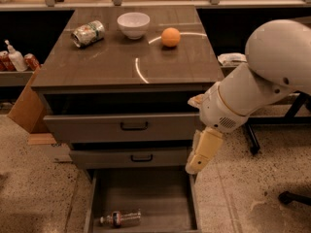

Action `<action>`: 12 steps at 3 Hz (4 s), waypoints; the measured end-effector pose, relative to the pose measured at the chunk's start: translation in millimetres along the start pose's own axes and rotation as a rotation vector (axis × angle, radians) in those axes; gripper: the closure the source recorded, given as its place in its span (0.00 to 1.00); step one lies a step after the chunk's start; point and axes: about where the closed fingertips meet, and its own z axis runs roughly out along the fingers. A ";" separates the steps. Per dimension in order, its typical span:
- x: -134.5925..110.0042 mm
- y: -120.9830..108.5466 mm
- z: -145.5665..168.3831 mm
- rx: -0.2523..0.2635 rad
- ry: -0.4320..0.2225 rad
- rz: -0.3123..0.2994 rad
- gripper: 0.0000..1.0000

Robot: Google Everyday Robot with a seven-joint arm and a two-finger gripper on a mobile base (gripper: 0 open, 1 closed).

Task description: Pick water bottle from bottom drawer and place on counter

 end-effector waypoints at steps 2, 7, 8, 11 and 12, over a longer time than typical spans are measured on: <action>49.6 19.0 115.9 -0.073 -0.013 0.000 0.00; 127.5 25.5 352.6 -0.169 -0.001 0.032 0.00; 141.2 29.0 426.0 -0.174 -0.006 0.046 0.00; 141.7 21.6 476.0 -0.135 -0.059 -0.013 0.00; 134.2 18.7 518.5 -0.131 -0.149 -0.060 0.00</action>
Offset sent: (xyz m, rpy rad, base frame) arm -0.0254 0.0274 -0.2247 0.0667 0.1038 0.0623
